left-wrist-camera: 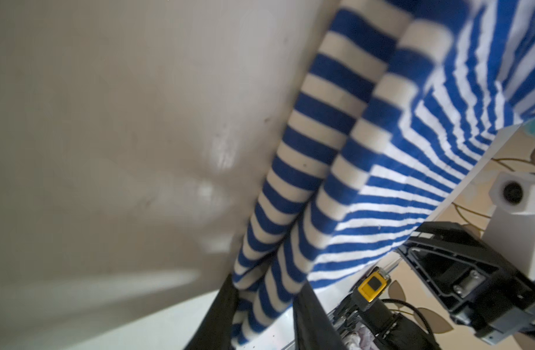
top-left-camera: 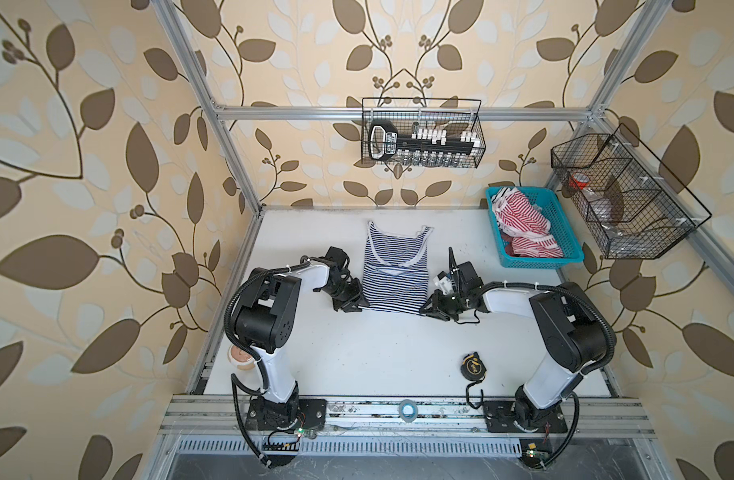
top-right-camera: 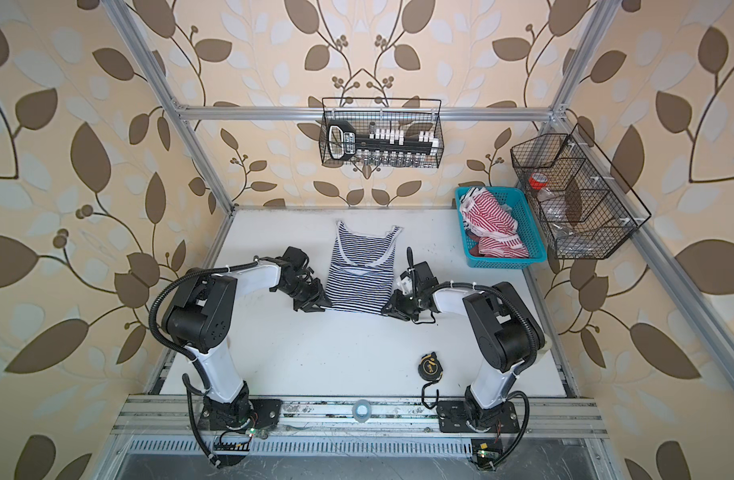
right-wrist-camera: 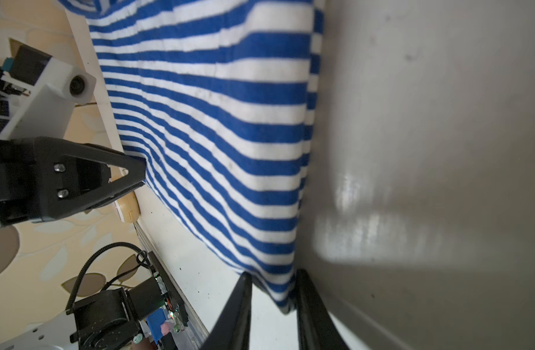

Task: Fold and stack the tank tops
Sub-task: 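Move both grippers back to the folded edge nearest the robot, then grasp the folded near edge corners with both grippers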

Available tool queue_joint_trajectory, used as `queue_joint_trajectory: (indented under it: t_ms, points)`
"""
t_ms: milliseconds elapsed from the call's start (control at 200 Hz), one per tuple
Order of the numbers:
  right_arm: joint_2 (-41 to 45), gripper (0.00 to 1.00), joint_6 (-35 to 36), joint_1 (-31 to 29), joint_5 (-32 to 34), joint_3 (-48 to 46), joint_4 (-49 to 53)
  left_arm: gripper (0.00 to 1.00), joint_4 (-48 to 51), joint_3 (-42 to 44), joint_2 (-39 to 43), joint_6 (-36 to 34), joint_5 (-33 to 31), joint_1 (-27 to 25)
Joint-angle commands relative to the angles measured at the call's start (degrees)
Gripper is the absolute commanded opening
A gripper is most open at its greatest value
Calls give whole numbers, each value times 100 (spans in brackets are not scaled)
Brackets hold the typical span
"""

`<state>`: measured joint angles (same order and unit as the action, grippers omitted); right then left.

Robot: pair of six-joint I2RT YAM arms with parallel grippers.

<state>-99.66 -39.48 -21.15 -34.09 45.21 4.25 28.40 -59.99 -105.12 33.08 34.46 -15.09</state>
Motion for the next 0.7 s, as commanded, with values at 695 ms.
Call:
queue_joint_trajectory:
  t_ms: [695]
  points:
    - [2454,0,-107,-662,903,-1413,1127,0,220,1611,1914,606,-197,-816]
